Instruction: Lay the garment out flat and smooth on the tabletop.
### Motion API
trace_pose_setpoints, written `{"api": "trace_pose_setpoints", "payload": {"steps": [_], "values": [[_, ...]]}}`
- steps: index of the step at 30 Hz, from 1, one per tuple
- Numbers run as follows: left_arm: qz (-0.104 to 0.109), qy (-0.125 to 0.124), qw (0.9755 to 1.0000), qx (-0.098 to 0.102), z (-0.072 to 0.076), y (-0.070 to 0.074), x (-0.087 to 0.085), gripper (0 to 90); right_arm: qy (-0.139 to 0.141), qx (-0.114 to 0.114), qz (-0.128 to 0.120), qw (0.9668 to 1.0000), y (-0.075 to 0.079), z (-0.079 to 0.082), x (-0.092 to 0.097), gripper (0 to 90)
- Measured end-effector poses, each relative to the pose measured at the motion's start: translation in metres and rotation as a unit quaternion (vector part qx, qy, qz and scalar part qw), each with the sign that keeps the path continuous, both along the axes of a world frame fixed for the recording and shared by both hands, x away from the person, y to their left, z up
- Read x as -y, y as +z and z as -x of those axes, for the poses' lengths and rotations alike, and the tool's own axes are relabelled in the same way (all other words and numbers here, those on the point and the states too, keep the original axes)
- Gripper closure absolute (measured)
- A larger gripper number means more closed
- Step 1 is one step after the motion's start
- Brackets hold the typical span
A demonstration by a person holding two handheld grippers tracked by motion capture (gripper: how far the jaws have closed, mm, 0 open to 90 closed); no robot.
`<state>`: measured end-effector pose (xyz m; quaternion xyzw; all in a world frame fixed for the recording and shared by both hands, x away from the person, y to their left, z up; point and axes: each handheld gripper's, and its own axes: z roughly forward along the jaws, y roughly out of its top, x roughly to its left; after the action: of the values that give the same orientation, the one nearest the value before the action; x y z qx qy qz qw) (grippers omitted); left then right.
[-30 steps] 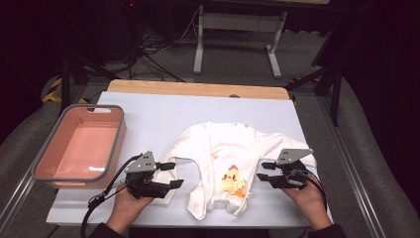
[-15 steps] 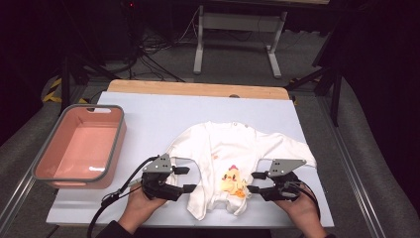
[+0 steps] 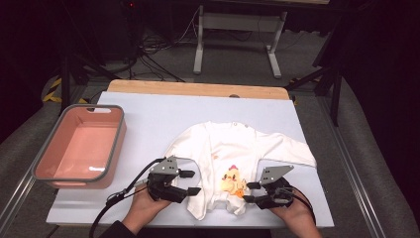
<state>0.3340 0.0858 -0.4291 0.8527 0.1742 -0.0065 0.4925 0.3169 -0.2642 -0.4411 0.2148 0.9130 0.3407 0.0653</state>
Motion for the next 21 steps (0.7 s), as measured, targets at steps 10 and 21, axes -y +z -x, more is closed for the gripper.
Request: {"api": "trace_pose_setpoints", "payload": {"steps": [10, 21], "values": [[-0.006, -0.009, 0.9999, -0.011, -0.003, -0.003, 0.015, 40.0, 0.015, 0.004, 0.021, 0.9997, -0.005, 0.002, 0.0, 80.5], [-0.035, -0.036, 0.9984, -0.026, -0.004, -0.012, 0.038, 39.9, 0.005, 0.006, 0.04, 0.9992, 0.002, 0.007, 0.004, 89.7]]}}
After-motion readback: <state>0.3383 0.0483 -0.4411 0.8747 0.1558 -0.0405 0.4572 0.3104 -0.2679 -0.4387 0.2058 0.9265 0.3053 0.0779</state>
